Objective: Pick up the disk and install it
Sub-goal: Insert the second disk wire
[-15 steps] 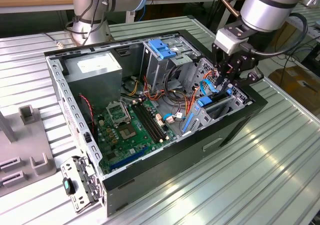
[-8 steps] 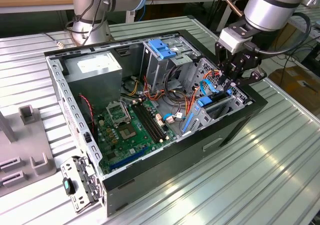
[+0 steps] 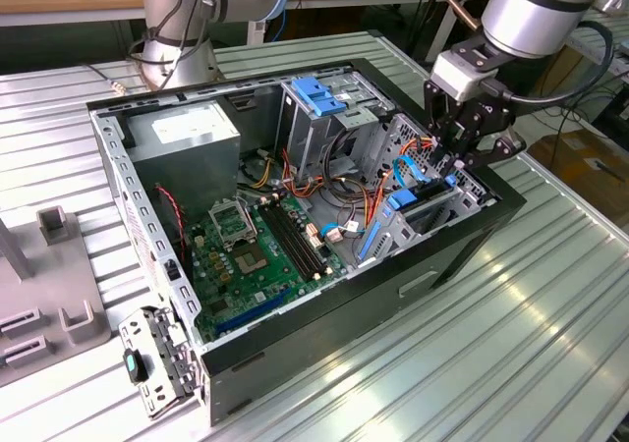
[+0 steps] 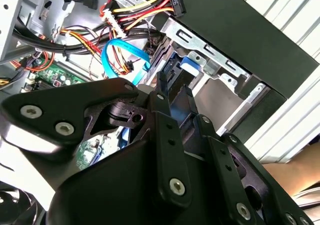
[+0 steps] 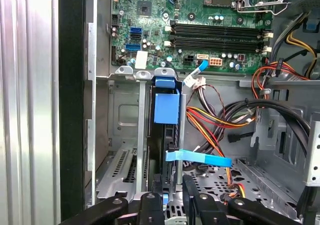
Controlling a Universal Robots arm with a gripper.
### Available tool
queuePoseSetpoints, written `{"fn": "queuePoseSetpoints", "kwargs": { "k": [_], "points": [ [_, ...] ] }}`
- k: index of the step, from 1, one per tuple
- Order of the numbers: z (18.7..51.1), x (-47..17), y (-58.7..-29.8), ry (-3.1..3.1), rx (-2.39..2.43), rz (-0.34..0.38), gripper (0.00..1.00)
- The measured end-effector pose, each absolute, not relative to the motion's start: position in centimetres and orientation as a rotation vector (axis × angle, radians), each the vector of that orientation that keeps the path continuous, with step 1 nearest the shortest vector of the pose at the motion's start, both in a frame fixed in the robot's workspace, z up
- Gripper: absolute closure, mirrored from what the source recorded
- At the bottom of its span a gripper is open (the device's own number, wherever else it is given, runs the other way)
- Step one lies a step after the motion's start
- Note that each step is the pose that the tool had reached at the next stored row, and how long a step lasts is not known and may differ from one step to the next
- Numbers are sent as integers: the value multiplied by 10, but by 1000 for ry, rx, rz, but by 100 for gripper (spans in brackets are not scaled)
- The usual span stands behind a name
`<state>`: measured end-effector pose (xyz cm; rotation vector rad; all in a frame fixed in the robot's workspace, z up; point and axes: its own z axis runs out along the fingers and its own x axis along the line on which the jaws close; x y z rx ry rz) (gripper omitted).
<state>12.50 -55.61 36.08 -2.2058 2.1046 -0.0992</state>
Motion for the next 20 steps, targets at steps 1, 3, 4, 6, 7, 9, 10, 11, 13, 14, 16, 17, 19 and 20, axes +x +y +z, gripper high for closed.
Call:
{"fn": "queuePoseSetpoints", "kwargs": {
  "k": [1, 3, 4, 6, 7, 9, 10, 11, 13, 14, 16, 17, 19, 20],
  "points": [
    [361, 125, -556, 2105, -2206, -99, 70],
    [362, 125, -556, 2104, -2206, -99, 70],
    [363, 125, -556, 2104, -2206, -99, 70],
    [364, 125, -556, 2104, -2206, -99, 70],
    [365, 125, -556, 2104, -2206, -99, 70],
    [367, 125, -556, 2104, -2207, -99, 70],
    [369, 125, -556, 2104, -2207, -99, 70],
    [370, 125, -556, 2104, -2207, -99, 70],
    [373, 125, -556, 2103, -2207, -99, 70],
    [374, 125, -556, 2103, -2207, -99, 70],
    [378, 125, -556, 2103, -2207, -99, 70],
    [379, 125, -556, 2103, -2207, -99, 70],
    [381, 125, -556, 2103, -2207, -99, 70],
    [382, 125, -556, 2103, -2208, -99, 70]
  ]
}}
